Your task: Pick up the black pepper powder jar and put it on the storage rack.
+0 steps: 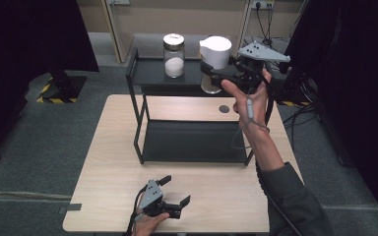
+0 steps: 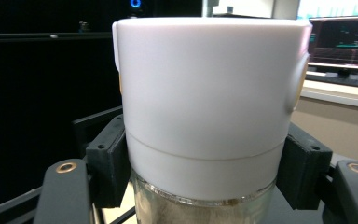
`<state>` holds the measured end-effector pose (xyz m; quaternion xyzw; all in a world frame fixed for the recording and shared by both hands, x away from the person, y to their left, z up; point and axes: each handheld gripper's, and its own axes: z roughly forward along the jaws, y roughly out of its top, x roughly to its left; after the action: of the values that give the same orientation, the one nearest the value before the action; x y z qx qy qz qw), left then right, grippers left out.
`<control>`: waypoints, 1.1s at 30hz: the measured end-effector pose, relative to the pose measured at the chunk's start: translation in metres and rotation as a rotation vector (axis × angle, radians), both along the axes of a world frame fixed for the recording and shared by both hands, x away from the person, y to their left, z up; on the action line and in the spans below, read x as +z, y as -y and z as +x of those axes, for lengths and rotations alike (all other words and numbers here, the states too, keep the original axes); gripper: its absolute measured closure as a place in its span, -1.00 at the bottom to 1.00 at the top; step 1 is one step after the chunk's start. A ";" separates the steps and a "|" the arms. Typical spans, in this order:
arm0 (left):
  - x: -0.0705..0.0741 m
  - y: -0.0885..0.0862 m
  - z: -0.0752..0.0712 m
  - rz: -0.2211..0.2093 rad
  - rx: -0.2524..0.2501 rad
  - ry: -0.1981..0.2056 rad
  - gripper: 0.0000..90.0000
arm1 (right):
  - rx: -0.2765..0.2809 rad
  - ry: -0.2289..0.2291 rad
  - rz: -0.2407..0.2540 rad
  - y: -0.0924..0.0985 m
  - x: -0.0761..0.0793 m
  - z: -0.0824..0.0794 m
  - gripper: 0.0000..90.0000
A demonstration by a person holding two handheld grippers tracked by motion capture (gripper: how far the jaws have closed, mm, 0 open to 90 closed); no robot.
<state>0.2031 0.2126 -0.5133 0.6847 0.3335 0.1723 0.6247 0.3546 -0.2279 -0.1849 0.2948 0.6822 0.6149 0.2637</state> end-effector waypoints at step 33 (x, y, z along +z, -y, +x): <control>0.000 0.000 -0.001 -0.003 -0.006 0.005 -1.00 | -0.179 -0.030 -0.030 -0.044 -0.005 0.051 -0.31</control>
<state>0.2024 0.2131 -0.5130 0.6843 0.3300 0.1714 0.6273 0.4061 -0.1842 -0.1897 0.3600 0.6662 0.5739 0.3118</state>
